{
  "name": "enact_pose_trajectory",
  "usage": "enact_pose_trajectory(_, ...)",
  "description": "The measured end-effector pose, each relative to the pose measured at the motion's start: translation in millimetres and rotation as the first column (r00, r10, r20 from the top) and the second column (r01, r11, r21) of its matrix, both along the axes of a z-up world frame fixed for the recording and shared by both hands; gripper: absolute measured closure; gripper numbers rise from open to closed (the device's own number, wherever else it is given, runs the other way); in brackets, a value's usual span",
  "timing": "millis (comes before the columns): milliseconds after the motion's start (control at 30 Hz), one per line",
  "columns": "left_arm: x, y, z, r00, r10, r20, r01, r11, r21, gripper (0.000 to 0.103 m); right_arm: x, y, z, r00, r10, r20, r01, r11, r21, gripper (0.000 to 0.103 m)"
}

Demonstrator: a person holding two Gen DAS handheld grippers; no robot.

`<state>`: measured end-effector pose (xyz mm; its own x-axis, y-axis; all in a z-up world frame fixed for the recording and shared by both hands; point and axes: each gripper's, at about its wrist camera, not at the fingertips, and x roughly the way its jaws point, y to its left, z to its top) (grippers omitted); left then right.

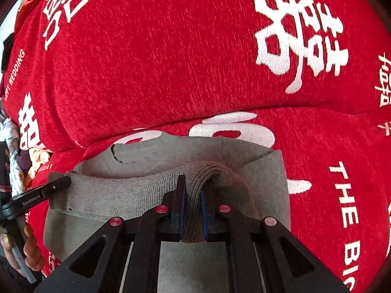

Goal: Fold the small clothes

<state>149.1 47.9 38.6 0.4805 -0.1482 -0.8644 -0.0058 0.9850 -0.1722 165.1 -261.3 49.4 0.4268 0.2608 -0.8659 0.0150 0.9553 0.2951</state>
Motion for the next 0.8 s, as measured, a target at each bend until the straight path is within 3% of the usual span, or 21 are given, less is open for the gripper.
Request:
enact_pose_trajectory(467,15.8,4.7,-31.4,0.995,0.015,-0.094,-0.018,0.999,-0.027,0.084,15.0,4.1,-24.2,0.999,0.011,-0.053,-0.012,1.0,-0.02,0.092)
enact_pose_trajectory(800,15.9,8.0,-46.6,0.994,0.016,-0.108,-0.022,0.998,-0.052,0.084,21.3,3.1,-44.1,0.996,-0.008,-0.094,0.006,1.0,-0.02,0.091)
